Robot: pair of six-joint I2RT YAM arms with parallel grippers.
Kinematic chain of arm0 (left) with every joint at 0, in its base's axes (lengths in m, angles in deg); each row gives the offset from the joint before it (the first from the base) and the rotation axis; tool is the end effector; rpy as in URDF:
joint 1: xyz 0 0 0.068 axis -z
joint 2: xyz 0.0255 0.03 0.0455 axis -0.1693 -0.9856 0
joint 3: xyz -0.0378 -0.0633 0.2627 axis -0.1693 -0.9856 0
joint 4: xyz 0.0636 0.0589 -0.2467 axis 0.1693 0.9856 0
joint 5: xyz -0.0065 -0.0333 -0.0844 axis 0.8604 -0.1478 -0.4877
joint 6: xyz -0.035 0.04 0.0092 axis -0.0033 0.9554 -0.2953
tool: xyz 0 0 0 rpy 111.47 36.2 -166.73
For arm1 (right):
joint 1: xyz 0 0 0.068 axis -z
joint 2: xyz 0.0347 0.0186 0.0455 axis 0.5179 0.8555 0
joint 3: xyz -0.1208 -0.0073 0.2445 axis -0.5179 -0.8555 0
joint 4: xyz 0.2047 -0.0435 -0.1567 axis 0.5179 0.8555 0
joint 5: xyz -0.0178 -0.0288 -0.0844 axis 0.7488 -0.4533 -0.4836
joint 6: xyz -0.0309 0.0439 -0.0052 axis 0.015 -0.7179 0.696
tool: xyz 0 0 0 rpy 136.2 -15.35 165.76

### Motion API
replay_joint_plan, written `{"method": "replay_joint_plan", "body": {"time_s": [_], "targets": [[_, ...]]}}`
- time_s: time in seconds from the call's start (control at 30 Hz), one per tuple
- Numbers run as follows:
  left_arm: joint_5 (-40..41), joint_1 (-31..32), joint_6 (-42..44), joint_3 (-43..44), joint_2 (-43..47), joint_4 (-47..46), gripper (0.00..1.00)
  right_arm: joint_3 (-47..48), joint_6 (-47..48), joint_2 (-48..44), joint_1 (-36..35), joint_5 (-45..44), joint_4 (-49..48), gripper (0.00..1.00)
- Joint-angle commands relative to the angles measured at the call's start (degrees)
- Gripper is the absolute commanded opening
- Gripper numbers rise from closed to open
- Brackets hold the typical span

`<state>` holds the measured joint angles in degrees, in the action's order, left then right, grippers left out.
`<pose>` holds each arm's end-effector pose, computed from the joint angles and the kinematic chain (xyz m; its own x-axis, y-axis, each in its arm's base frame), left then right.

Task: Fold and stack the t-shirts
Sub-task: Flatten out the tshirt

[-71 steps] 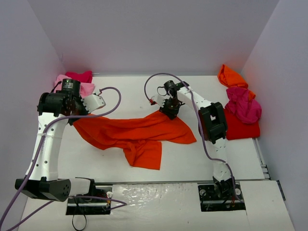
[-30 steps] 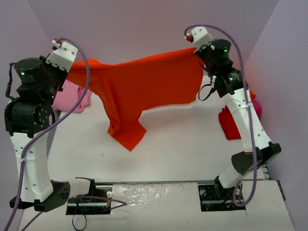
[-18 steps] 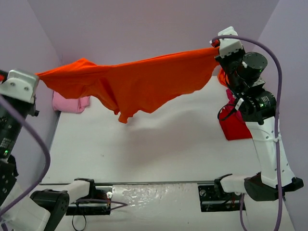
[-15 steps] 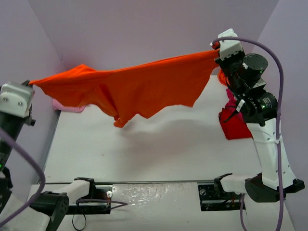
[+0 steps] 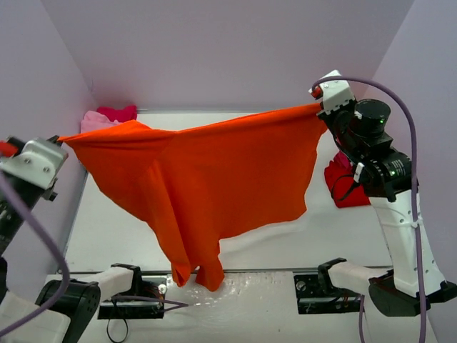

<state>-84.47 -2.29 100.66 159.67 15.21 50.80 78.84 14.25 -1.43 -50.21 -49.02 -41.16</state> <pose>0.0020 -0.0092 0.6197 0.2661 0.4800 -0.8359 0.2691 0.7957 0.5426 0.2019 0.0619 0.5285 0.1071 -0.5565 -0.8239 -0.0810 0.8210 -0.5651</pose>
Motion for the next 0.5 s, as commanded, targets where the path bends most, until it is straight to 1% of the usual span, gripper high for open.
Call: {"method": "replay_joint_plan", "body": {"time_s": [0.0, 0.07, 0.17, 0.23, 0.27, 0.3, 0.4, 0.47], "targets": [[4.82, 2.00, 4.32, -5.84, -8.24, -1.82, 0.00, -6.99, 2.25, 2.45, 0.59, -7.29, -0.82, 0.00], [5.19, 2.36, 5.00, -8.68, -11.74, -3.41, 0.00, -8.98, 2.65, 6.73, 0.17, -6.91, -1.22, 0.00], [4.80, 2.47, 8.10, -11.45, -17.96, -4.88, 0.00, -8.75, 2.26, 14.59, 0.20, -5.24, -3.49, 0.00], [3.68, 2.48, 10.60, -15.71, -21.26, -6.64, 0.00, -6.22, 2.15, 20.19, 0.48, -3.51, -5.47, 0.00], [3.37, 2.55, 13.03, -16.35, -24.08, -6.65, 0.00, -5.14, 2.38, 24.76, 0.63, -3.12, -6.09, 0.00], [3.57, 2.56, 13.45, -17.19, -25.87, -7.51, 0.00, -3.63, 2.56, 25.26, 0.73, -2.84, -6.62, 0.00], [8.47, 2.50, 14.55, -23.06, -31.63, -16.30, 0.00, 5.67, 3.17, 39.17, 1.26, -1.87, -7.47, 0.00], [10.79, 2.35, 15.05, -25.02, -36.40, -21.16, 0.00, 14.36, 3.20, 47.98, 1.69, -1.67, -7.47, 0.00]]}}
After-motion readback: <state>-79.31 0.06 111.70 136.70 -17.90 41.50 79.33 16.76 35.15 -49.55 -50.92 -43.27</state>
